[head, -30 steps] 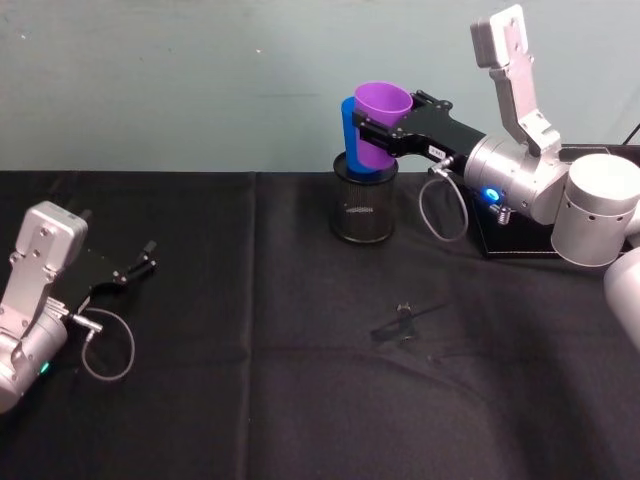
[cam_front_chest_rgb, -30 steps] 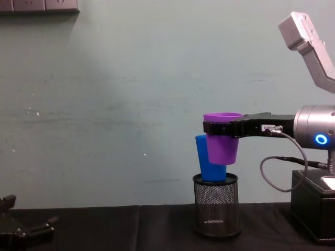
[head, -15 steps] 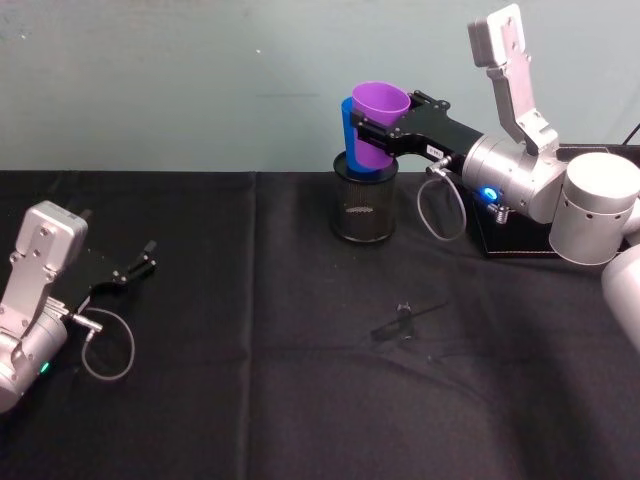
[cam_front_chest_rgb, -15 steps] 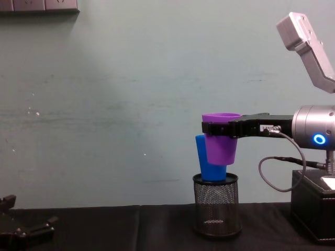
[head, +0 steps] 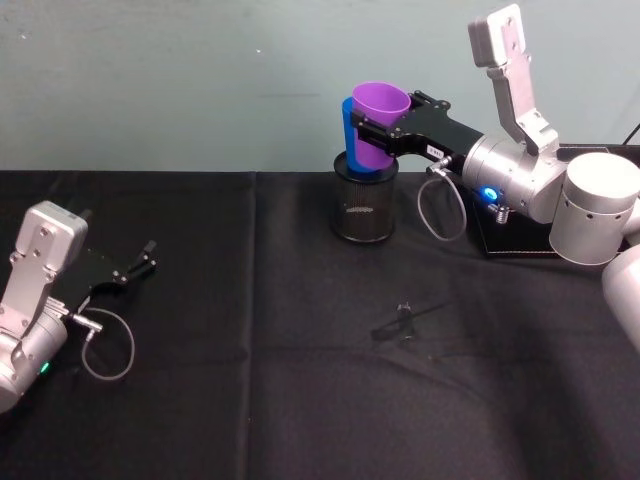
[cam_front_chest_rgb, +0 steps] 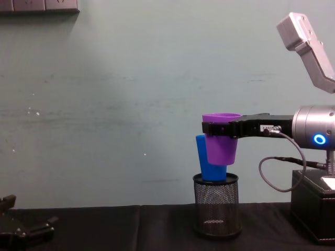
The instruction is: Pick up one cup with a gripper and tap it against the other cup.
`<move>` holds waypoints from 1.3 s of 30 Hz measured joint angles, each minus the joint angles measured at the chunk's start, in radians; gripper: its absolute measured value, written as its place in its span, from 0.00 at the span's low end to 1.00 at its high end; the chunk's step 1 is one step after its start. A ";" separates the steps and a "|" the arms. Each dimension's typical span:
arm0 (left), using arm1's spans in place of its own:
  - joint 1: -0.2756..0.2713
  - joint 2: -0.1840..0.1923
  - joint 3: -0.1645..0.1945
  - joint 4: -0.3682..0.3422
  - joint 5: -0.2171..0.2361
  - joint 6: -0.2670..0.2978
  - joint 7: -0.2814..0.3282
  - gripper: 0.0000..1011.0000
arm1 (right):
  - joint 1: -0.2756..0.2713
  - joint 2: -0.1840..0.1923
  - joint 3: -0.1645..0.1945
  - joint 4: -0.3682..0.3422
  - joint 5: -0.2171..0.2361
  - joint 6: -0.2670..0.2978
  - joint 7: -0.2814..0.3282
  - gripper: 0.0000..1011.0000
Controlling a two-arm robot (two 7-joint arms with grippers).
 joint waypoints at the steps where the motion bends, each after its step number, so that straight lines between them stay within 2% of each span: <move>1: 0.000 0.000 0.000 0.000 0.000 0.000 0.000 0.99 | 0.000 0.000 0.000 0.000 0.000 0.000 0.000 0.72; 39: 0.000 0.000 0.000 0.000 0.000 0.000 0.000 0.99 | -0.001 0.001 0.000 -0.001 0.001 0.000 -0.001 0.72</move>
